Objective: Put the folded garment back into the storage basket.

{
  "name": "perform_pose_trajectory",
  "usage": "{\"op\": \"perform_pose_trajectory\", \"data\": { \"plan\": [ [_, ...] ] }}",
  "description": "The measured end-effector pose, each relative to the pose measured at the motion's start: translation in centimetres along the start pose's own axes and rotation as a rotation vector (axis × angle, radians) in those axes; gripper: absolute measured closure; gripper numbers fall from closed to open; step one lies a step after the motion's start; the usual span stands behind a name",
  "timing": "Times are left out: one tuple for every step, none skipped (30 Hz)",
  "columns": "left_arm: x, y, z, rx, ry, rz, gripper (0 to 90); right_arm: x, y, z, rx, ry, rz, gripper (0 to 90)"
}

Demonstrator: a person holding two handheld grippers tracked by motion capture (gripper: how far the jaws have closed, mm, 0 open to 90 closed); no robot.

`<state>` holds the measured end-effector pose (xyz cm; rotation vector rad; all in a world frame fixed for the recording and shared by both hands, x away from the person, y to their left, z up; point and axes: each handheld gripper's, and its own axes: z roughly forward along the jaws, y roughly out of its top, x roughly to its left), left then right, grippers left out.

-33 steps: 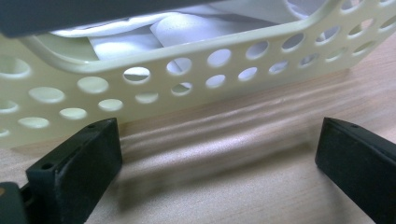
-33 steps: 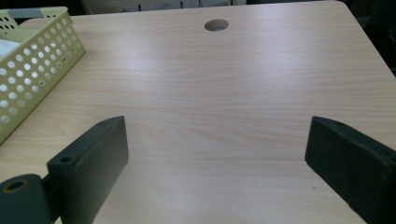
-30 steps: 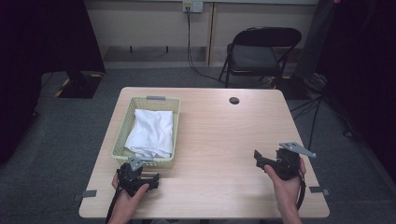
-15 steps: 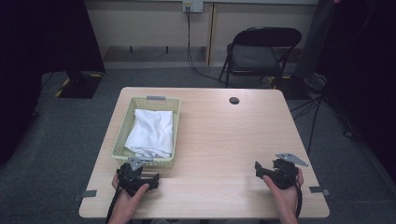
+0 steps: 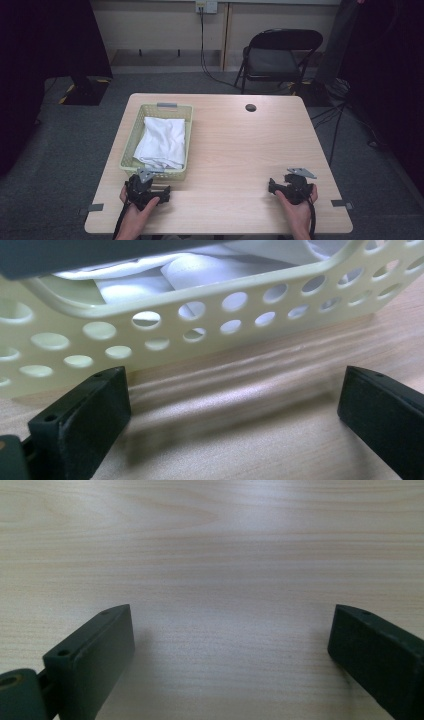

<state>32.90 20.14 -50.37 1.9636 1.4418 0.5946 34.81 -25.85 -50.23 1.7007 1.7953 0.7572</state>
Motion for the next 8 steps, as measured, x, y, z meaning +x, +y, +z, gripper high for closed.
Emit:
{"op": "perform_pose_trajectory", "data": {
  "plan": [
    [-0.02, -0.01, 0.00, 0.000, 0.000, -0.002, 0.0, -0.03, 0.02, 0.03, 0.001, 0.001, 0.001, 3.5],
    [-0.01, -0.01, -0.01, 0.000, 0.000, -0.002, 0.0, -0.05, 0.02, 0.03, 0.002, -0.004, 0.008, 3.0],
    [-0.01, -0.02, -0.01, -0.001, -0.001, -0.002, 0.0, -0.09, 0.03, 0.05, 0.004, -0.005, 0.012, 2.7],
    [-0.01, -0.02, -0.01, 0.000, -0.001, -0.001, 0.0, -0.10, 0.04, 0.06, 0.004, -0.005, 0.012, 2.7],
    [-0.01, -0.01, -0.01, 0.000, -0.001, -0.001, 0.0, -0.09, 0.04, 0.06, 0.004, -0.005, 0.012, 2.6],
    [-0.01, -0.01, -0.01, 0.000, -0.001, -0.001, 0.0, -0.09, 0.04, 0.06, 0.005, -0.006, 0.012, 2.6],
    [-0.01, -0.01, -0.01, 0.000, -0.001, -0.001, 0.0, -0.09, 0.04, 0.07, 0.004, -0.006, 0.012, 2.6],
    [-0.01, -0.01, -0.01, 0.000, -0.001, -0.001, 0.0, -0.09, 0.04, 0.07, 0.004, -0.006, 0.012, 2.6]
  ]
}}
